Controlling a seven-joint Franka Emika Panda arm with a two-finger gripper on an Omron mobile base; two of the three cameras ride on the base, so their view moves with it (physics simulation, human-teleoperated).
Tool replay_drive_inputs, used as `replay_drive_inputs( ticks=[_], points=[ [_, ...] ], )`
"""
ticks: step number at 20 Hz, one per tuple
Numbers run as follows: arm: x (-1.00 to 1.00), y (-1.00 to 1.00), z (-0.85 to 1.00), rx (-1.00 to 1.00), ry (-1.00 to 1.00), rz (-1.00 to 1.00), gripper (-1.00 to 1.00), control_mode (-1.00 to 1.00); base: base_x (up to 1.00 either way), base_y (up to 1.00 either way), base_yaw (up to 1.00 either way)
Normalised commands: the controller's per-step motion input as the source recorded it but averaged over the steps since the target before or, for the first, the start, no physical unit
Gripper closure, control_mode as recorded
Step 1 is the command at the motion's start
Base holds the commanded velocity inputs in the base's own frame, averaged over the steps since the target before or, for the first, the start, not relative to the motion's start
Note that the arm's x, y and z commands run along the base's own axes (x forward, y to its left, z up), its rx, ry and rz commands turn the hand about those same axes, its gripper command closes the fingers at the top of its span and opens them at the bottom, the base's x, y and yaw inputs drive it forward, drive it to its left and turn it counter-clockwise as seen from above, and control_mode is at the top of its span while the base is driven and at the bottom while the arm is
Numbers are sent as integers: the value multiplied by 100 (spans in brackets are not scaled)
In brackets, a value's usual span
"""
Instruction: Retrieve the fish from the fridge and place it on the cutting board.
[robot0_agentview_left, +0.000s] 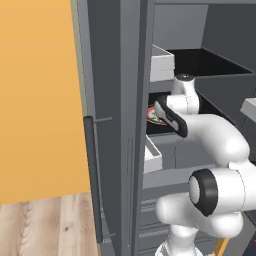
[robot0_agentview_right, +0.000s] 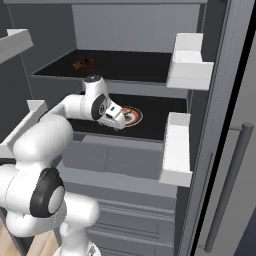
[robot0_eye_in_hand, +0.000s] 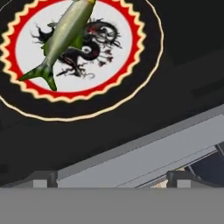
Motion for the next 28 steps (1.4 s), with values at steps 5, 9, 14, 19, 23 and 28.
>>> replay_drive_inputs(
  ticks=[5, 9, 14, 19, 23, 28],
  points=[
    [66, 0, 0, 0, -1, 1, -100, -100, 0, 0, 0],
    [58, 0, -18, 0, -13, 1, -100, -100, 0, 0, 0],
    [48, 0, -30, 0, -21, 0, -100, -100, 0, 0, 0],
    [55, 0, 0, 0, -1, 1, -100, -100, 0, 0, 0],
    [28, 0, 9, 0, -8, 1, -100, -100, 0, 0, 0],
    [-9, 0, 17, 0, -7, 0, -100, -100, 0, 0, 0]
  ],
)
